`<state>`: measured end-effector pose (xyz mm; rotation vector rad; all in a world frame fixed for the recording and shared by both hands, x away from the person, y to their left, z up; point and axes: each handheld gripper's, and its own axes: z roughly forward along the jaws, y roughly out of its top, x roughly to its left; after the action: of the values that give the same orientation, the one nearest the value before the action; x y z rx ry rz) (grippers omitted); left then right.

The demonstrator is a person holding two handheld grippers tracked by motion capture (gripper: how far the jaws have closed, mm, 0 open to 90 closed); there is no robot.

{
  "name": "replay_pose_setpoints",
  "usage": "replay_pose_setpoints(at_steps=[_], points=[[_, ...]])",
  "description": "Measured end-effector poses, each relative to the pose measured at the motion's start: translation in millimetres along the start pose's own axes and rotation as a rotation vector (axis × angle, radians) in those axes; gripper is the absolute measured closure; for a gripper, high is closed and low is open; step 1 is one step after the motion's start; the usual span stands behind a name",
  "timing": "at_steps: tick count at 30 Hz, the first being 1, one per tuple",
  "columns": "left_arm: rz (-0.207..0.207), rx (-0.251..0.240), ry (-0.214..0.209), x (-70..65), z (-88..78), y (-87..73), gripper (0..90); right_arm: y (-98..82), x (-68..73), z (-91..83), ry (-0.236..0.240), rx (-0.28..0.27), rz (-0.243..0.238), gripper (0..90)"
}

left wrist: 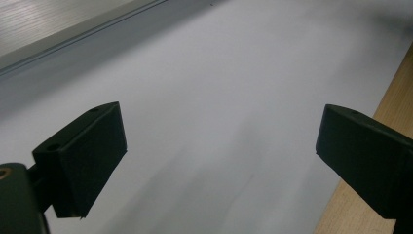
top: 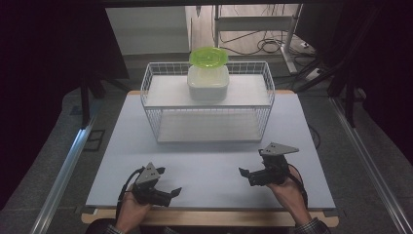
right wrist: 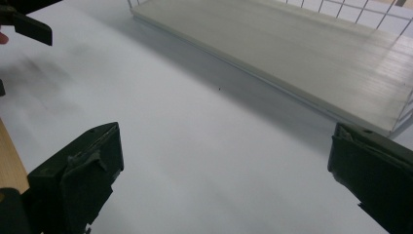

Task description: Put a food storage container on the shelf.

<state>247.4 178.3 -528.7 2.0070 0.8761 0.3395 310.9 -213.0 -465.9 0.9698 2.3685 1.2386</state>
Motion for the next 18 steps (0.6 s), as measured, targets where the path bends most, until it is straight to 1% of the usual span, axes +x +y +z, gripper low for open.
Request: replay_pose_setpoints(at_steps=[3, 9, 13, 18], points=[[0.001, 0.001, 0.001, -0.2, 0.3, 0.0, 4.0, -6.0, -0.9, -0.3, -0.003, 0.006, -0.002, 0.0], [0.002, 0.004, 0.002, -0.2, 0.7, -0.2, 4.0, -18.6, -2.9, 2.2, -0.012, 0.030, 0.010, 0.0], [0.004, 0.008, 0.003, -0.3, 1.4, -0.4, 4.1, -25.2, -2.9, 5.2, -0.018, 0.057, 0.012, 0.0], [0.010, 0.019, 0.006, -0.9, 2.6, -0.7, 4.0, -31.5, -0.7, 10.5, -0.014, 0.091, 0.005, 0.0]])
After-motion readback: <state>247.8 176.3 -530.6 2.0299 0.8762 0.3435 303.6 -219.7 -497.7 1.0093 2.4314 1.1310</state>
